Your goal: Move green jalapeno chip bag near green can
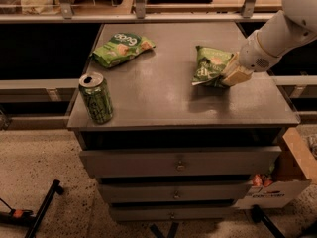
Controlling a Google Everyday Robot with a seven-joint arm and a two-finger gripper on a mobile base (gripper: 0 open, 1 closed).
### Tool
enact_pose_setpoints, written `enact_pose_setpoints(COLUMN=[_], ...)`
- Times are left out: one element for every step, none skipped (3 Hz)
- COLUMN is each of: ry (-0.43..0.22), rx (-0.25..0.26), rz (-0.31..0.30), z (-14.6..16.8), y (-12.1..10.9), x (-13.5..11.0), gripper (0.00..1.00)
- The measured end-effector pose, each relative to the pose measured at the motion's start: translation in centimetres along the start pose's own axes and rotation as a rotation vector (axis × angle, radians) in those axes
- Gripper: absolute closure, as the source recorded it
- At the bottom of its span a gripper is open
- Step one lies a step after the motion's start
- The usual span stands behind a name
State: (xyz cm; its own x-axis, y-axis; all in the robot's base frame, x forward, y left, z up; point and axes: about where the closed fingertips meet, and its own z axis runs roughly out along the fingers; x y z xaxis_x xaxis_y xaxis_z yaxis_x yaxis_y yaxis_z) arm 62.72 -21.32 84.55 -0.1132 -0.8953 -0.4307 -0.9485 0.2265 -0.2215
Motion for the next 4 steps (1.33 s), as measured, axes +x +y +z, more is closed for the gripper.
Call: enact_pose_setpoints(ry=[-0.046, -0.086, -0.128, -0.160], rx=[0.019, 0.059, 0.111, 0.162], rz=[0.043, 0.049, 0.033, 0.008], z=[-1.1, -2.8, -4.8, -6.6], y=[-0.6, -1.4, -1.7, -2.8], x=[0.0, -0.4, -1.0, -2.4], gripper=[1.00, 1.00, 1.00, 1.00])
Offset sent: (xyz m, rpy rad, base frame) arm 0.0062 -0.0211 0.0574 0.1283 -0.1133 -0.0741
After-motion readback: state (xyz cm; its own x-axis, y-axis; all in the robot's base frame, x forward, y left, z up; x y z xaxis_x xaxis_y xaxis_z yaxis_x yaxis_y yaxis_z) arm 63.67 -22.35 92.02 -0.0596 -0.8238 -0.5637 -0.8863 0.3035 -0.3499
